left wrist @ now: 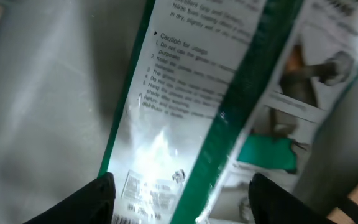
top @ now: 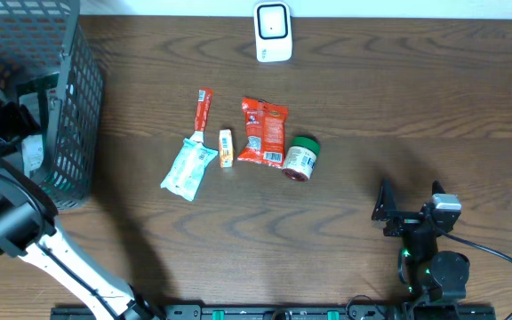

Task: Scan the item barcode
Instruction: 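Reach the left gripper into the grey basket and grasp the 3M gloves pack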

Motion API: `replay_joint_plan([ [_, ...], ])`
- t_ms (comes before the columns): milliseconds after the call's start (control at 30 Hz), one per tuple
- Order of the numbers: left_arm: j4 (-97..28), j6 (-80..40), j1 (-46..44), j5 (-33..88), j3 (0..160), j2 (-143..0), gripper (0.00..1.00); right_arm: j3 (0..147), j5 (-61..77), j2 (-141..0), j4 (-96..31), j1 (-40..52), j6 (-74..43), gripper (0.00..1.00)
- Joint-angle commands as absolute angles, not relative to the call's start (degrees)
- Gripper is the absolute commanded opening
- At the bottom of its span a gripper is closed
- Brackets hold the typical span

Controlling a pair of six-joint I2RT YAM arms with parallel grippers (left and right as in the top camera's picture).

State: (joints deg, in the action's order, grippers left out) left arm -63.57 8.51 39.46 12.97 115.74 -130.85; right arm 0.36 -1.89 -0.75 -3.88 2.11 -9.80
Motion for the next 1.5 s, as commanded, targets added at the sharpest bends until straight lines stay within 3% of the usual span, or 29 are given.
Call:
replay_joint_plan([
  [0,-63.48,9.67,39.35,12.27,115.5,-133.69,0.7,0.3,-1.83,-0.78,-4.12,1.72,-9.15,0.99],
  [633,-62.7,9.85,39.38,9.39,111.63,-137.12,0.72,0.3,-1.83,-0.78,-4.12,1.72,-9.15,0.99],
  [733,-62.7,9.85,39.38,9.39,109.89,-137.12,0.84,0.3,-1.83,-0.78,-4.12,1.69,-9.15,0.99],
  [1467,-63.33,9.85,39.38,9.76,110.08,-127.15,0.84,0.32,-1.83,-0.78,-4.12,1.69,-9.15,0.99],
])
